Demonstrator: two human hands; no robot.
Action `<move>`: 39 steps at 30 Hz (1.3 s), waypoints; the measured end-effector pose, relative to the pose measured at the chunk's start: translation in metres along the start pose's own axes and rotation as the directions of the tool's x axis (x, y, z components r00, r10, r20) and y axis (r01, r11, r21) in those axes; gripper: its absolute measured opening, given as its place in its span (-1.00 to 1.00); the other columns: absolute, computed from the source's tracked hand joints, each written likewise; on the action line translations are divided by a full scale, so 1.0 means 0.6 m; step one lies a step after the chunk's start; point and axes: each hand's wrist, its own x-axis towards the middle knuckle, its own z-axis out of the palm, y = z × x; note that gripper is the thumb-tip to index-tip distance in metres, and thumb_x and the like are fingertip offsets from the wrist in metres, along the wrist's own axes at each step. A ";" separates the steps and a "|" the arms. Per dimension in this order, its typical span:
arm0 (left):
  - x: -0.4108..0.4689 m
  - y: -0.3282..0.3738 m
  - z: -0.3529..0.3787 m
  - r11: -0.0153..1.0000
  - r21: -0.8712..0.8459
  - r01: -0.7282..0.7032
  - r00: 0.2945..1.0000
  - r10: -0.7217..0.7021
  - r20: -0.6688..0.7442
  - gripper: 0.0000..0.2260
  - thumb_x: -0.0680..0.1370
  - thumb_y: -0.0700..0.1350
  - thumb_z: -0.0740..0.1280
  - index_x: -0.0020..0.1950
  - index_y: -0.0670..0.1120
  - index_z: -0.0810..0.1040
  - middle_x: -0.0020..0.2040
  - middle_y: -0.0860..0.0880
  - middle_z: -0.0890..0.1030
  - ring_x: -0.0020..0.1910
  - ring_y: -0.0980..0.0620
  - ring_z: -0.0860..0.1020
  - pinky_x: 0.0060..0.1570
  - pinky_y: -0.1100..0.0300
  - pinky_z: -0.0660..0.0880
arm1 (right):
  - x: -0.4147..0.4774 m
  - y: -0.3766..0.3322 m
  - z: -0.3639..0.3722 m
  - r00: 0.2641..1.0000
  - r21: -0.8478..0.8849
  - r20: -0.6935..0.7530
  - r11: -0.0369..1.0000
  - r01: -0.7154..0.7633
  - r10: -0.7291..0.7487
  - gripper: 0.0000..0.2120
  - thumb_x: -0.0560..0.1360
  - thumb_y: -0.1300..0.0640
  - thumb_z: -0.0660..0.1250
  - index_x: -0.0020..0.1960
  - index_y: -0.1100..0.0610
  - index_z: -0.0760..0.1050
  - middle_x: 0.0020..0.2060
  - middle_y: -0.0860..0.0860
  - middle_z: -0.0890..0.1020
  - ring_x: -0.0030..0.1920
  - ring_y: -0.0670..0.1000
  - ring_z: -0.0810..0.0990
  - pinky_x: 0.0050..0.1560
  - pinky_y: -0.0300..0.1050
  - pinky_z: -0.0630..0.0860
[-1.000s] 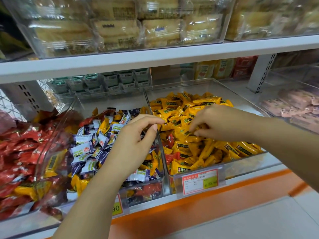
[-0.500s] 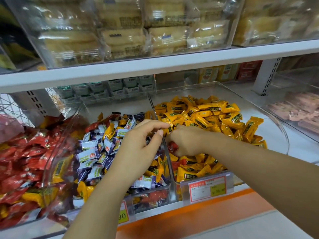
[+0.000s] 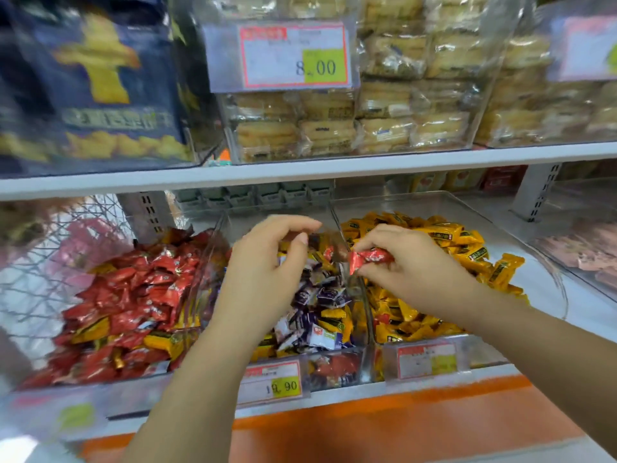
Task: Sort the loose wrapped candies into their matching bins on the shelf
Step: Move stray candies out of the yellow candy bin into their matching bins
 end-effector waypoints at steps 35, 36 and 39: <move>-0.062 0.028 0.067 0.998 -0.005 0.063 0.996 -0.062 0.067 -0.79 0.59 -0.18 0.26 -0.01 0.15 0.53 -0.05 0.26 0.53 -0.02 0.32 0.48 -0.08 0.49 0.39 | -0.049 0.029 -0.041 0.986 0.114 0.117 0.984 -0.133 0.120 -0.80 0.51 0.15 0.34 -0.11 -0.17 0.53 -0.13 -0.16 0.61 -0.12 -0.20 0.57 -0.14 -0.41 0.47; -0.060 0.023 0.084 0.999 0.010 0.046 0.995 -0.046 0.085 -0.80 0.58 -0.20 0.26 0.00 0.12 0.54 -0.04 0.24 0.52 0.00 0.32 0.47 -0.06 0.50 0.38 | -0.049 0.040 -0.037 0.978 0.111 0.166 0.984 -0.143 0.123 -0.81 0.51 0.16 0.35 -0.09 -0.15 0.54 -0.14 -0.15 0.62 -0.13 -0.21 0.58 -0.14 -0.40 0.49; -0.055 0.002 0.118 0.999 0.036 0.038 0.992 -0.042 0.119 -0.79 0.56 -0.23 0.28 0.03 0.08 0.57 0.02 0.17 0.52 0.05 0.33 0.45 0.01 0.51 0.36 | -0.040 0.059 -0.020 0.947 0.098 0.308 0.986 -0.133 0.097 -0.81 0.50 0.21 0.34 0.05 -0.01 0.59 -0.13 -0.14 0.63 -0.12 -0.22 0.60 -0.11 -0.44 0.50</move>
